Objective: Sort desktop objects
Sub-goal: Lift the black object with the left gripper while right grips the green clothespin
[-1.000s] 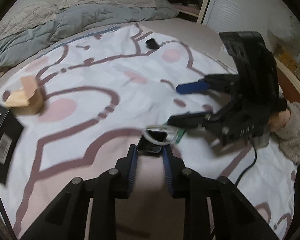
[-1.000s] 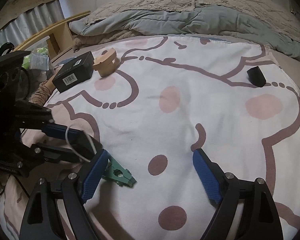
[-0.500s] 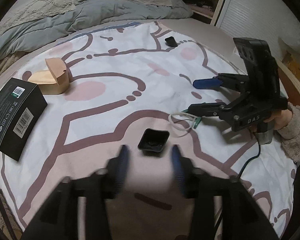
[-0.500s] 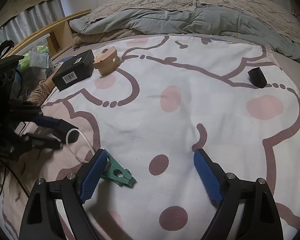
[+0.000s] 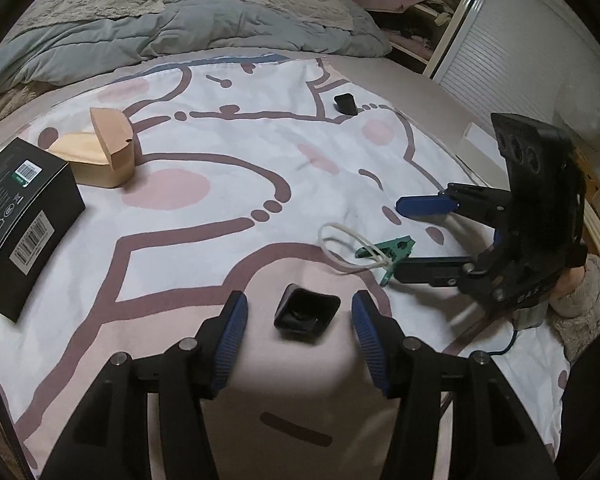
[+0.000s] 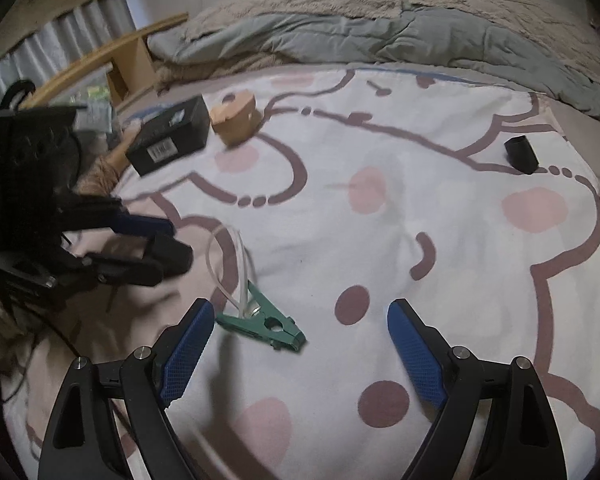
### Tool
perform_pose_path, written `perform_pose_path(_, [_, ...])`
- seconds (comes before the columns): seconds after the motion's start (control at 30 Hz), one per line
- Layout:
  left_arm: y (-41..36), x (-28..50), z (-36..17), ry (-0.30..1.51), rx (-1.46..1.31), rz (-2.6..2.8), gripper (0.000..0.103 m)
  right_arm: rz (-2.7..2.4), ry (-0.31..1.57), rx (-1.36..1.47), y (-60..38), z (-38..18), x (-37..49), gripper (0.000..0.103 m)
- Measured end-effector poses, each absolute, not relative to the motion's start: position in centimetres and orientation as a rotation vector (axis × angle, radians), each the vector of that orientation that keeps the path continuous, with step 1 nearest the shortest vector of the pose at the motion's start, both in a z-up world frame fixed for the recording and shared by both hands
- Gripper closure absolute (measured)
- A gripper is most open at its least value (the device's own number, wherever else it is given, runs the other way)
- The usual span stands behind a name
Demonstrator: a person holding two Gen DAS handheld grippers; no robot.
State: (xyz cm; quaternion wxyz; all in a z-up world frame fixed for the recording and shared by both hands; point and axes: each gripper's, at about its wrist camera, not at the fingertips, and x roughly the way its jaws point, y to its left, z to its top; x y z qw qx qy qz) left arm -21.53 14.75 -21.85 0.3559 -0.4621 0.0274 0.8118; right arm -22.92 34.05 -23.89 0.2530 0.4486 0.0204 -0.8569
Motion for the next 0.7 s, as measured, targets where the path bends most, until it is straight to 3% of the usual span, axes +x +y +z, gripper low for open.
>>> perform_pose_path(0.27, [14.8,-21.5,-22.1,0.067,-1.204,2.104,0.049,-2.347,0.089,1.247,33.0,-24.0,-23.1,0.015])
perform_pose_path(0.5, [15.0,-21.2,-22.5,0.093,-1.192,2.122,0.049,-2.408,0.256,1.224,31.7,-24.3,-22.1,0.015])
perform_pose_path(0.7, [14.8,-21.3,-22.6,0.066,-1.188,2.134,0.049,-2.476,0.097,1.251,34.7,-23.9,-22.2,0.015])
